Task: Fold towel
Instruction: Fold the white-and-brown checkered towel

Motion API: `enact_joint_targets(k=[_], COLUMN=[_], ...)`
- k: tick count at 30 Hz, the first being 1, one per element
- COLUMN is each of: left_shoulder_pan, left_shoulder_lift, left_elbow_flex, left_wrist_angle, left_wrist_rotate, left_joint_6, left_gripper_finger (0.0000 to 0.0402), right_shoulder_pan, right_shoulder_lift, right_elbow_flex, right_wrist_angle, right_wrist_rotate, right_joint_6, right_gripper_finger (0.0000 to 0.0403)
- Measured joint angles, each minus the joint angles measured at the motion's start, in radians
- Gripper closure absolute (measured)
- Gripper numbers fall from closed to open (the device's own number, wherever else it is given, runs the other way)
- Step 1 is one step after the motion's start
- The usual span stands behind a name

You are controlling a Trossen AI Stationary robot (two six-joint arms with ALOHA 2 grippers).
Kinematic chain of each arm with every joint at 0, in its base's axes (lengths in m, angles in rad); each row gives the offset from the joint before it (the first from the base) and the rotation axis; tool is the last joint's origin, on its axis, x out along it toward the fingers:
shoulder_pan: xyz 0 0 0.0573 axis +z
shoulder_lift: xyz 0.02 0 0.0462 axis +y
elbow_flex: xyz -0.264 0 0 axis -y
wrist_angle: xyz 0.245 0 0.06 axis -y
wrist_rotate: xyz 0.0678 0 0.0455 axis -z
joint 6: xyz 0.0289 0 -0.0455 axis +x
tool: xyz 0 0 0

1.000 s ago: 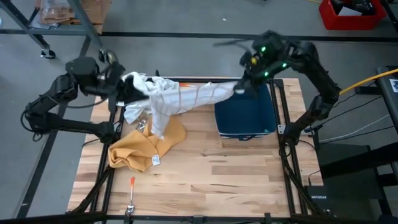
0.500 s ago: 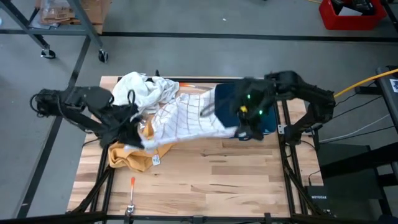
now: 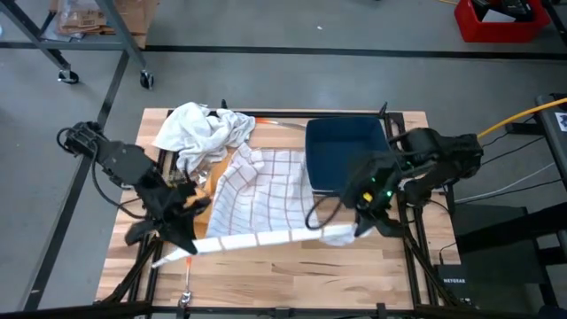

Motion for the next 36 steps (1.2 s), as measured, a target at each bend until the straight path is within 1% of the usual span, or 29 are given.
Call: enact_joint_targets(k=[5, 9, 12, 18, 23, 28, 32, 36], left_shoulder_pan=[-0.056, -0.100, -0.131, -0.183, -0.206, -0.213, -0.233, -0.264], left_shoulder_lift=[0.076, 0.131, 0.165, 0.203, 0.215, 0.257, 0.318, 0.386], left_elbow_flex=[0.000, 0.000, 0.000, 0.001, 0.001, 0.002, 0.002, 0.003], left_wrist_angle=[0.008, 0.041, 0.115, 0.254, 0.302, 0.380, 0.383, 0.389], left_wrist_rotate=[0.001, -0.003, -0.007, -0.073, -0.152, -0.172, -0.173, -0.184], left_joint_6=[-0.147, -0.251, -0.303, -0.319, -0.320, -0.340, -0.471, -0.654], left_gripper_finger=[0.0401, 0.0402, 0.0401, 0.0401, 0.0402, 0.0402, 0.0402, 0.0401], right_shoulder_pan=[0.097, 0.171, 0.224, 0.330, 0.403, 0.463, 0.509, 0.560], right_shoulder_lift=[0.000, 0.000, 0.000, 0.000, 0.000, 0.008, 0.018, 0.039], right_elbow_flex=[0.000, -0.001, -0.001, -0.001, -0.001, -0.001, -0.001, -0.001], right_wrist_angle=[0.030, 0.077, 0.125, 0.204, 0.244, 0.273, 0.276, 0.292], right_wrist_rotate=[0.003, 0.047, 0.082, 0.168, 0.258, 0.297, 0.343, 0.368], right_joint_6=[0.073, 0.142, 0.200, 0.243, 0.246, 0.267, 0.373, 0.446], right_gripper_finger=[0.0402, 0.0402, 0.0402, 0.0402, 0.0402, 0.0402, 0.0402, 0.0402])
